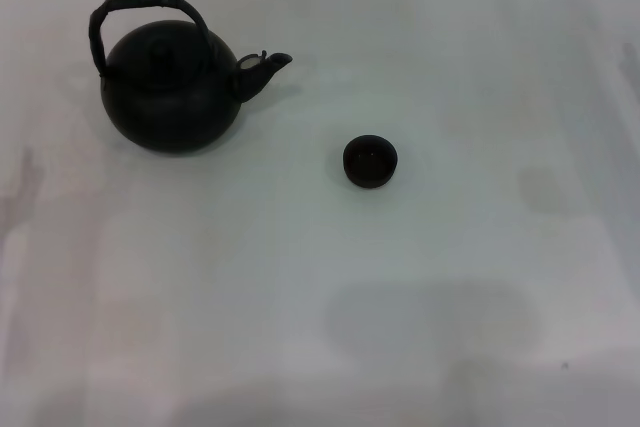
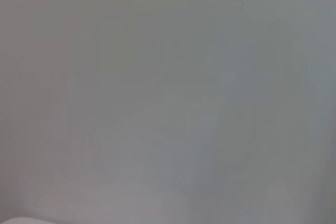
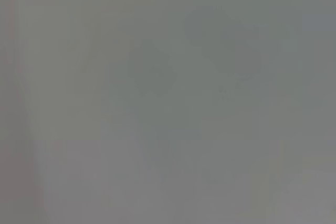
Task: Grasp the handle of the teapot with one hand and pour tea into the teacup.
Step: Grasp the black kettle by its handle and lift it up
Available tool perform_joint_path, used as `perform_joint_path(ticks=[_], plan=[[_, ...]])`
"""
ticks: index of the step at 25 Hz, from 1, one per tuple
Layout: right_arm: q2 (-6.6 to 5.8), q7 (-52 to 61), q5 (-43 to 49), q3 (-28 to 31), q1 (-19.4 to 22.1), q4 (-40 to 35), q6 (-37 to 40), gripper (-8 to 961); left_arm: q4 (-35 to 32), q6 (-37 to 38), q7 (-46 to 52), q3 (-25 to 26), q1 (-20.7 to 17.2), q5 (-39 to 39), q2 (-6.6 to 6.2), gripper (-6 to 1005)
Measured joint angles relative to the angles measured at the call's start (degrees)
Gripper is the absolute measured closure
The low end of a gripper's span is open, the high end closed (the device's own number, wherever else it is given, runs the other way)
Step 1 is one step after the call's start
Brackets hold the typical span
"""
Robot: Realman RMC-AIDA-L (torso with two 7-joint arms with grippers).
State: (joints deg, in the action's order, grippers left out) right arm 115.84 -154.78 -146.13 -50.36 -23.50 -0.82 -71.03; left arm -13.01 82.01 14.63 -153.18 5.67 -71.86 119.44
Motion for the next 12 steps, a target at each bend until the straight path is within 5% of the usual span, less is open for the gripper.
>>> perform_joint_path(ticks=[12], plan=[[-0.09,0.3,0.0,-0.1,-1.0,-0.6,1.9,84,0.6,1.1,-0.3,-9.4,1.9,0.2,-0.25,112]])
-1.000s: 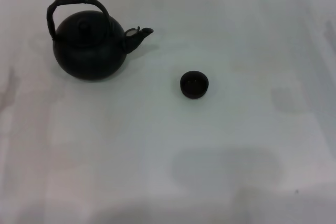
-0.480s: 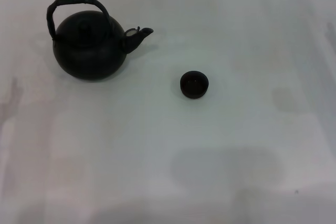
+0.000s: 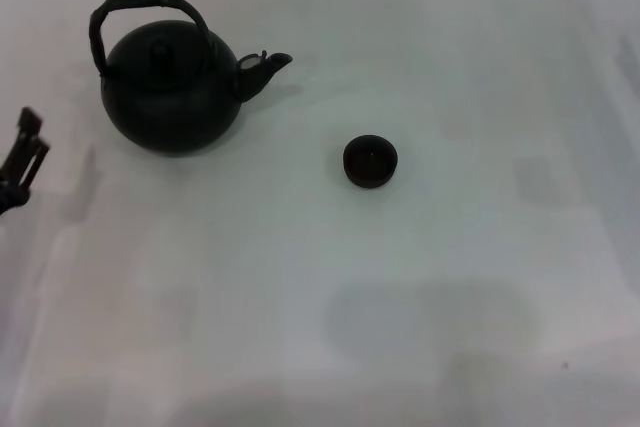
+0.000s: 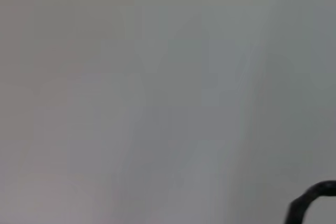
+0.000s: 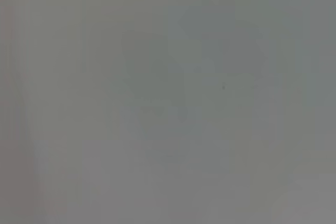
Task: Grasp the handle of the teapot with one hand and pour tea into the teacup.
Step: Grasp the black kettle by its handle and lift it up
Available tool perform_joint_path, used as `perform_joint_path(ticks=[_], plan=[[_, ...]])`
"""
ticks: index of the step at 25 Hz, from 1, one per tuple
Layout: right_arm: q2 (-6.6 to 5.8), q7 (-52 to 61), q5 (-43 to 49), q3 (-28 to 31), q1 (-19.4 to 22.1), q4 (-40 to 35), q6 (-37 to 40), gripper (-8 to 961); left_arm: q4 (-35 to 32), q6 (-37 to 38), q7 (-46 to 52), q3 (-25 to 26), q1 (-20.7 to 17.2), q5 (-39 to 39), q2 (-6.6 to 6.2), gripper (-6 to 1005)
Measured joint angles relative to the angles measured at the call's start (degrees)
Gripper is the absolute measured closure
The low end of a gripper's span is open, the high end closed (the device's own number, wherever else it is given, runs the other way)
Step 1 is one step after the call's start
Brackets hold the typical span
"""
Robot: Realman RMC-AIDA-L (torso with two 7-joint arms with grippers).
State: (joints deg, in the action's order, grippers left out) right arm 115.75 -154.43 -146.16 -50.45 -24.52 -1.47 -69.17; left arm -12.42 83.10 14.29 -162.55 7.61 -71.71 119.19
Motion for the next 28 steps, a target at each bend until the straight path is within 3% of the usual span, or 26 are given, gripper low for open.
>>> perform_joint_path(ticks=[1,12,28], plan=[[0.0,0.0,0.0,0.0,0.0,0.0,0.0,84,0.7,-0.9,-0.2,-0.2,2.1,0.0,0.0,112],[0.0,0.2,0.0,-0.2,0.0,0.0,0.2,84,3.0,-7.1,-1.0,-0.3,9.8,1.7,0.0,111],[0.1,0.2,0.0,-0.2,-0.8,0.1,0.5,84,4.6,-13.9,-1.0,0.2,14.7,1.8,-0.01,112]])
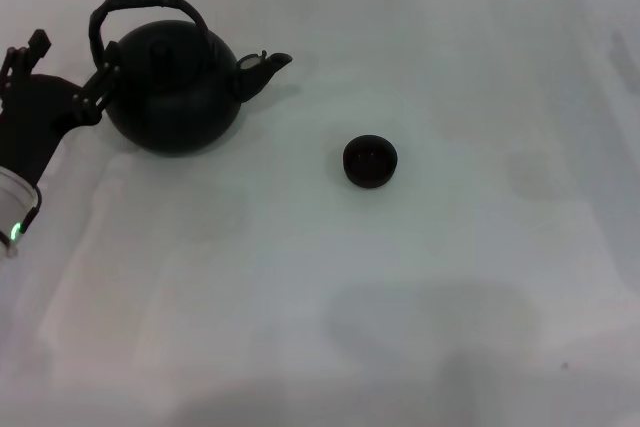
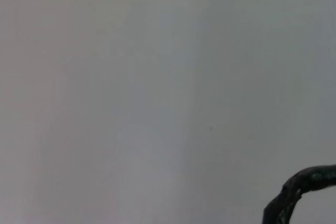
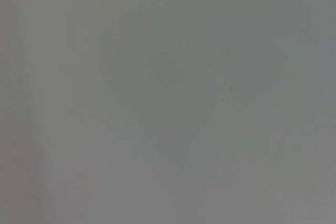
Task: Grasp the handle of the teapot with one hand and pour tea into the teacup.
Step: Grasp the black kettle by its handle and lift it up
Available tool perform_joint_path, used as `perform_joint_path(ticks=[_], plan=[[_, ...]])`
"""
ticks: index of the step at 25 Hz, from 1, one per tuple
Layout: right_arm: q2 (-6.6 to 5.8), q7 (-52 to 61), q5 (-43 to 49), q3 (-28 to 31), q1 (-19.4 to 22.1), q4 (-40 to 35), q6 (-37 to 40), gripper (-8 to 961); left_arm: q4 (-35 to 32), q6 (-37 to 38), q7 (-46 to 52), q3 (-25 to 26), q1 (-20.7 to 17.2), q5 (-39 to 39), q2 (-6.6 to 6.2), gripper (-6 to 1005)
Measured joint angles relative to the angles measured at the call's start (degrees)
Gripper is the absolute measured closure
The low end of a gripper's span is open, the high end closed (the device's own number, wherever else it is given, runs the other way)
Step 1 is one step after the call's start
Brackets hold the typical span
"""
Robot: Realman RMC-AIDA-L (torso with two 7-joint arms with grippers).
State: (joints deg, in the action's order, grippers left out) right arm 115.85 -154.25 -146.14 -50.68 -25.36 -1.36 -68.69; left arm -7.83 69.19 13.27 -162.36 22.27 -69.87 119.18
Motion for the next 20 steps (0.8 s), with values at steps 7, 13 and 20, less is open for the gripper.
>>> perform_joint_path(ticks=[7,13,20], plan=[[0.07,0.0,0.1,-0.2,-0.5,0.2,1.2,85,0.6,-2.1,0.0,0.0,1.5,0.3,0.0,129],[0.08,0.0,0.1,-0.3,-0.7,0.3,1.4,85,0.6,-3.2,-0.1,-0.3,2.2,0.4,0.0,154],[0.07,0.0,0.1,-0.2,-0.8,0.0,1.9,85,0.2,-3.3,-3.9,-0.4,2.1,0.5,0.05,259]])
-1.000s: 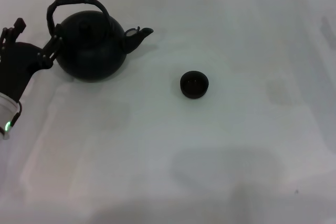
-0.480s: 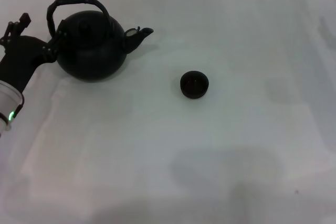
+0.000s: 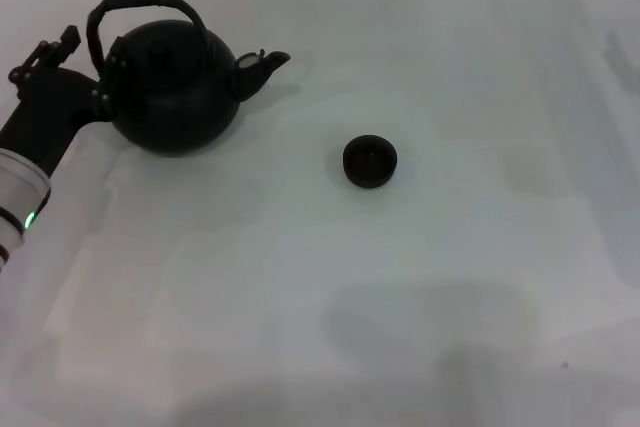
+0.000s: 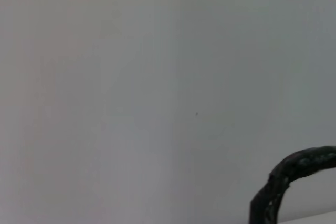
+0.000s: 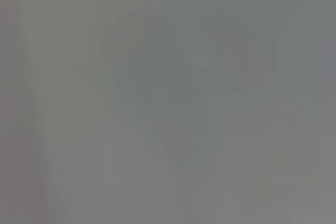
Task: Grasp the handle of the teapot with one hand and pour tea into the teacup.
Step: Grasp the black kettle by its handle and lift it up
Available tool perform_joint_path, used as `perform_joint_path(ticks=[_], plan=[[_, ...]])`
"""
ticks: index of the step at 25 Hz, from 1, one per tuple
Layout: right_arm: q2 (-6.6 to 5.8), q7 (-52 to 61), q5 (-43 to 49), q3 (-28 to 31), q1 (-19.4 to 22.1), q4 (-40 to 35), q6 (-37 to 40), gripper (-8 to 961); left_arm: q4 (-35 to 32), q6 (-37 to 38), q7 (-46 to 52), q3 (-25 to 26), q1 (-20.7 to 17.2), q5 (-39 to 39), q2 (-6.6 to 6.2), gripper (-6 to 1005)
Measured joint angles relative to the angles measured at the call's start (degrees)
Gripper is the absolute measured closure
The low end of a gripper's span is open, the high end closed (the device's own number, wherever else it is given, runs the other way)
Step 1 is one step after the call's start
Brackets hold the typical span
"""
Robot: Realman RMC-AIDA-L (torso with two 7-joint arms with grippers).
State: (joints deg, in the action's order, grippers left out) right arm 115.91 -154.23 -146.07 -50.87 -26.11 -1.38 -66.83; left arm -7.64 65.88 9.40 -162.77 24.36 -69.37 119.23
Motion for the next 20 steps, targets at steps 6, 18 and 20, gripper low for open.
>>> perform_joint_path(ticks=[6,18,20], plan=[[-0.07,0.3,0.0,0.1,-0.4,0.0,0.9,85,0.0,-0.2,-0.3,0.0,0.2,0.0,0.03,379],[-0.13,1.1,0.0,0.0,-0.6,-0.1,1.7,85,0.0,0.5,-0.3,0.0,0.7,-0.1,-0.05,859],[-0.15,1.1,0.0,0.1,-0.6,-0.1,2.1,85,0.0,0.5,-0.3,0.0,0.9,-0.1,-0.06,868]])
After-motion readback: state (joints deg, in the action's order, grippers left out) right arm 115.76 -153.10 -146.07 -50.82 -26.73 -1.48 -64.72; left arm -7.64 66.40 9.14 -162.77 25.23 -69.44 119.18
